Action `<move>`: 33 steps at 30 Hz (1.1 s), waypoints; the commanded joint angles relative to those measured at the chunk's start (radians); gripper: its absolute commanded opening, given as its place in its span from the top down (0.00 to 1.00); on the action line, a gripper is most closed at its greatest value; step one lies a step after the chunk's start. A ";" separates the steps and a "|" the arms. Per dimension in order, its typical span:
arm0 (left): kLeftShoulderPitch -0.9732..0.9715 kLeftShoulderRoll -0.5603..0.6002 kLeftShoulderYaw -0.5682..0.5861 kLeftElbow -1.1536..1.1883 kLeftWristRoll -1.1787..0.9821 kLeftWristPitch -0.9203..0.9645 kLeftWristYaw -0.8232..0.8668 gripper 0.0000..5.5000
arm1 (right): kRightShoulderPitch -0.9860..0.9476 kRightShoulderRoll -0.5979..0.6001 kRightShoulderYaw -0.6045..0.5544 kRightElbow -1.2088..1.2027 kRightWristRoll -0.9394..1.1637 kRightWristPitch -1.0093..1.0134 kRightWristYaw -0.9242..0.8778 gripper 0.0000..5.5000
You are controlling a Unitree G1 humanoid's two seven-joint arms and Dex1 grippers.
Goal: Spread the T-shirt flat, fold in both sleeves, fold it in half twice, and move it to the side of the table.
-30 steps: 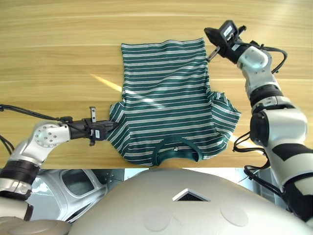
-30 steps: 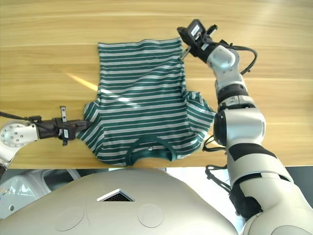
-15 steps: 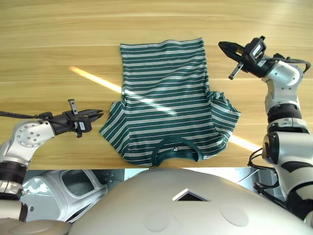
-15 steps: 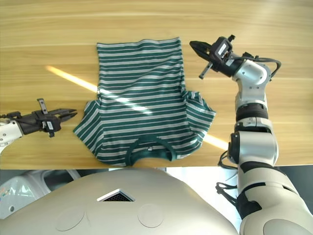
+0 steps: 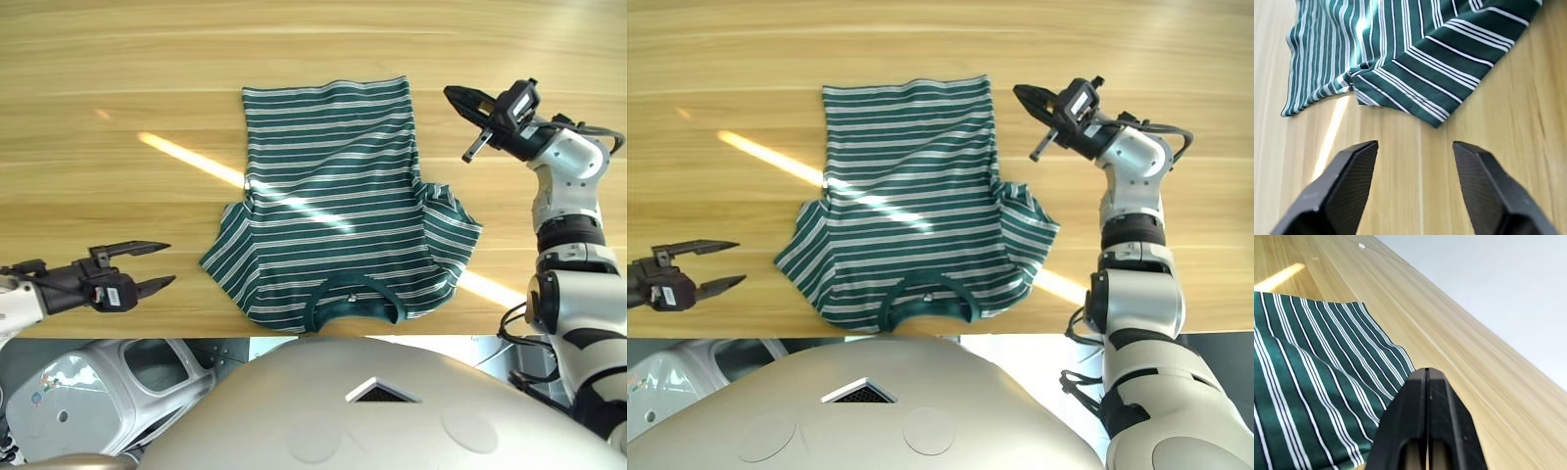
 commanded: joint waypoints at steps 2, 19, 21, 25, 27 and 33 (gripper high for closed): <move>-0.090 -0.081 -0.104 0.026 0.100 0.012 0.009 0.42 | 0.006 -0.018 -0.003 -0.012 0.005 0.011 0.001 1.00; -0.222 -0.125 -0.236 0.169 0.257 -0.006 0.096 0.80 | 0.016 -0.013 0.003 -0.022 0.010 0.013 0.006 1.00; -0.230 -0.121 -0.240 0.184 0.263 -0.008 0.107 0.87 | 0.017 -0.012 0.003 -0.021 0.010 0.012 0.005 1.00; -0.246 -0.117 -0.251 0.216 0.268 -0.014 0.122 1.00 | 0.018 -0.010 0.003 -0.018 0.010 0.010 0.004 1.00; -0.254 -0.118 -0.256 0.229 0.267 -0.019 0.126 1.00 | 0.017 -0.010 0.002 -0.016 0.010 0.010 0.003 1.00; -0.265 -0.105 -0.240 0.228 0.258 -0.037 0.152 1.00 | 0.016 -0.011 0.000 -0.006 0.009 0.007 0.001 1.00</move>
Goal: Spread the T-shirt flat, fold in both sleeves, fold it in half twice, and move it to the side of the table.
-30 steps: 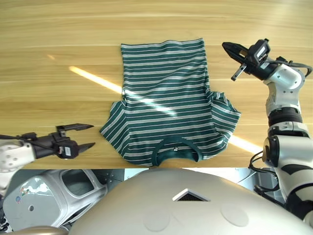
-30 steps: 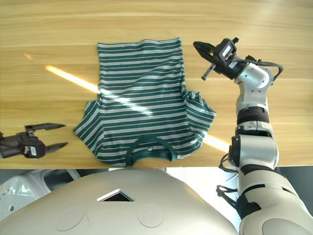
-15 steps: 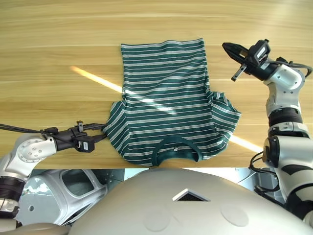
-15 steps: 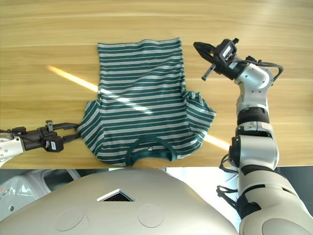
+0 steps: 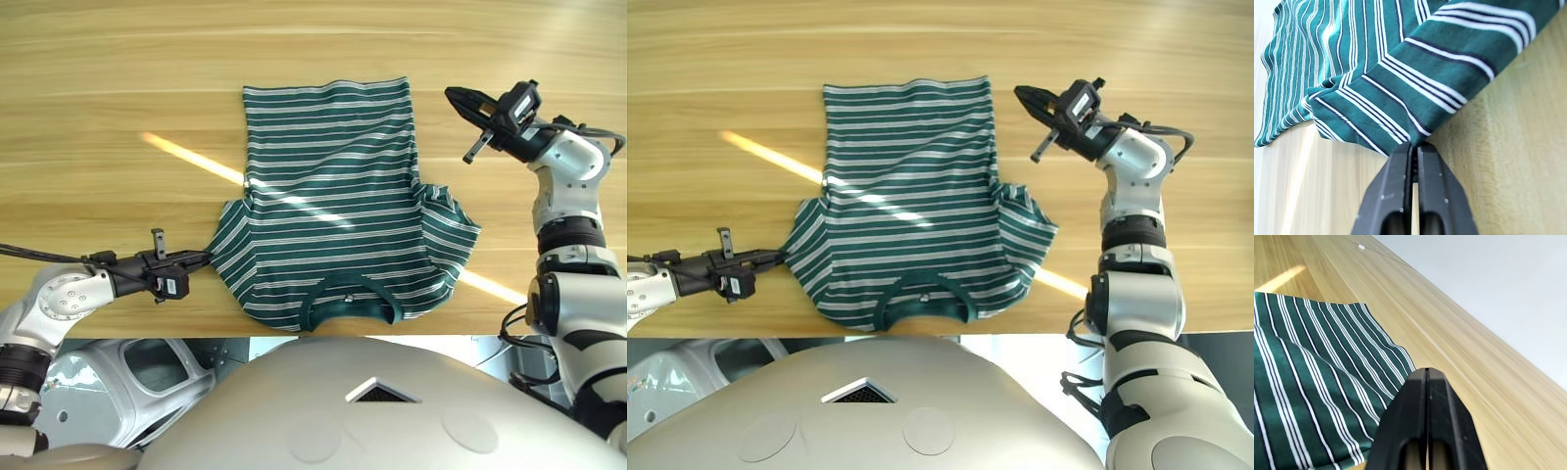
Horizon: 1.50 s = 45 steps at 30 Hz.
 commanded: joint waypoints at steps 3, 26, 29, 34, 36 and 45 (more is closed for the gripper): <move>0.014 0.039 0.025 0.005 0.033 0.021 0.019 1.00 | 0.005 -0.008 -0.004 0.000 0.006 0.001 -0.001 1.00; 0.046 0.126 0.127 -0.165 -0.007 0.046 0.020 1.00 | 0.024 -0.004 0.002 -0.019 0.010 0.000 0.010 1.00; 0.060 0.136 0.145 -0.214 -0.009 0.062 0.013 1.00 | 0.026 -0.002 0.003 -0.020 0.010 -0.001 0.012 1.00; 0.047 0.145 0.155 -0.286 -0.014 0.086 -0.011 1.00 | 0.035 0.001 0.003 -0.033 0.012 0.001 0.010 1.00; 0.018 0.141 0.141 -0.310 -0.010 0.095 -0.027 1.00 | 0.037 0.002 0.003 -0.035 0.013 0.002 0.009 1.00; -0.214 0.097 0.019 -0.336 0.036 0.129 -0.116 1.00 | 0.047 0.014 0.014 -0.068 0.013 0.002 0.007 1.00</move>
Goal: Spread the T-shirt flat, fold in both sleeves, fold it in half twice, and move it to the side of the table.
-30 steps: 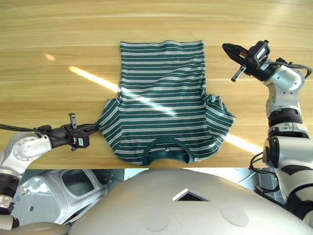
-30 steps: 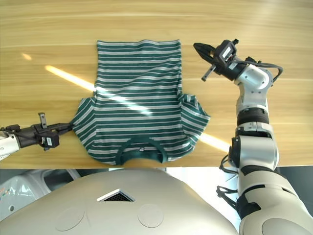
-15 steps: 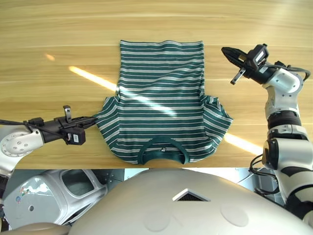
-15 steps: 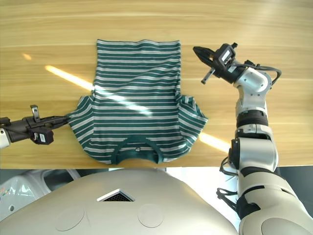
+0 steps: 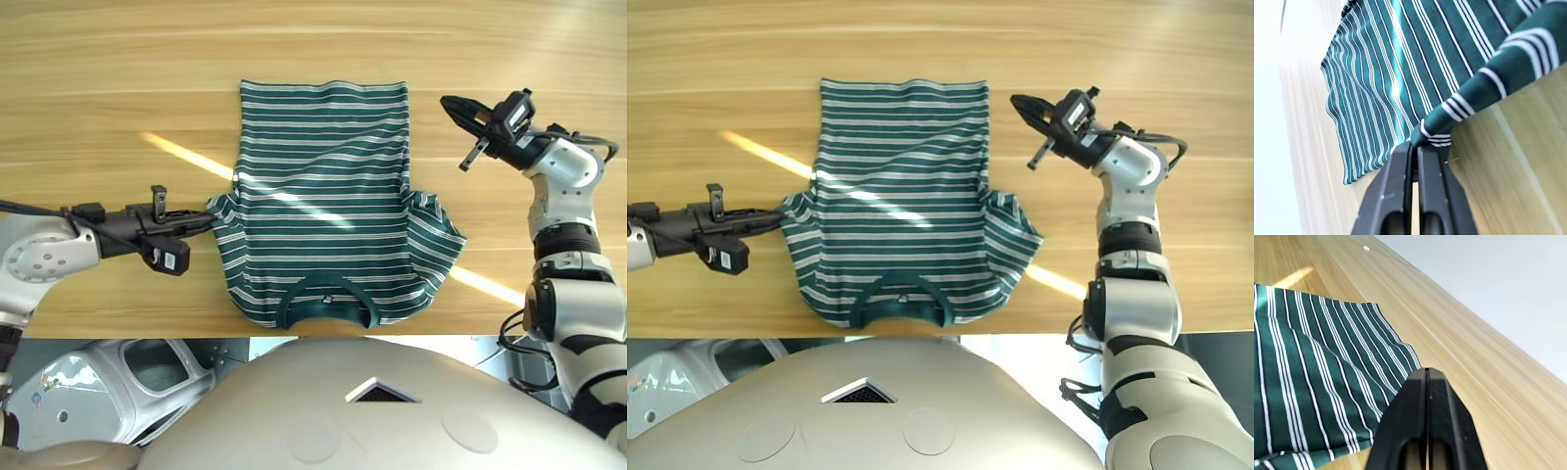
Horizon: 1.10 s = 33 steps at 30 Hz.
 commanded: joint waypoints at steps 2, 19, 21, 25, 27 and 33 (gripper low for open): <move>-0.104 -0.024 -0.050 0.005 0.043 0.019 -0.035 1.00 | 0.014 0.006 0.009 -0.043 0.005 0.005 -0.001 1.00; -0.236 -0.104 -0.206 -0.077 0.057 0.038 -0.140 1.00 | 0.038 0.011 0.018 -0.088 0.004 0.023 -0.009 1.00; -0.240 -0.108 -0.212 -0.090 0.055 0.040 -0.148 1.00 | 0.038 0.015 0.019 -0.089 0.004 0.024 -0.010 1.00; -0.265 -0.113 -0.219 -0.099 0.049 0.047 -0.162 1.00 | 0.039 0.022 0.024 -0.091 0.002 0.024 -0.012 1.00; -0.285 -0.115 -0.223 -0.094 0.044 0.050 -0.171 1.00 | 0.041 0.025 0.028 -0.094 0.001 0.024 -0.014 1.00; -0.323 -0.139 -0.259 -0.085 0.073 0.052 -0.191 1.00 | 0.079 0.025 0.048 -0.180 -0.010 0.026 -0.031 1.00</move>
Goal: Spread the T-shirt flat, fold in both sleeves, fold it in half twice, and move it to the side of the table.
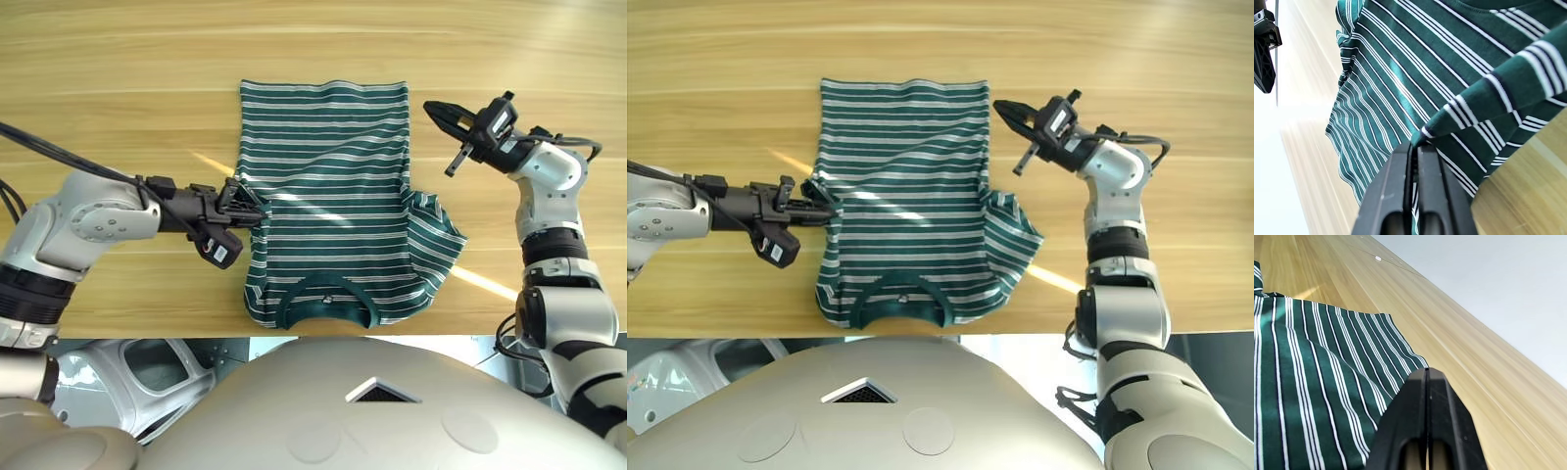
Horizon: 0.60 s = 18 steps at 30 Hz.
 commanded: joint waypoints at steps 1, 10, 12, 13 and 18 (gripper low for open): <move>-0.033 -0.022 -0.028 -0.001 0.017 0.010 -0.021 1.00 | 0.029 -0.010 0.014 -0.074 -0.006 0.012 -0.010 1.00; -0.123 -0.112 -0.118 0.054 0.065 0.021 -0.065 1.00 | 0.059 -0.019 0.023 -0.154 -0.004 0.041 -0.021 1.00; -0.151 -0.139 -0.141 0.081 0.081 0.022 -0.070 1.00 | 0.062 -0.019 0.025 -0.161 -0.004 0.046 -0.024 1.00; -0.165 -0.150 -0.150 0.098 0.090 0.022 -0.071 1.00 | 0.062 -0.018 0.025 -0.162 -0.005 0.048 -0.024 1.00; -0.212 -0.195 -0.189 0.166 0.111 0.017 -0.079 1.00 | 0.062 -0.015 0.029 -0.165 -0.008 0.050 -0.030 1.00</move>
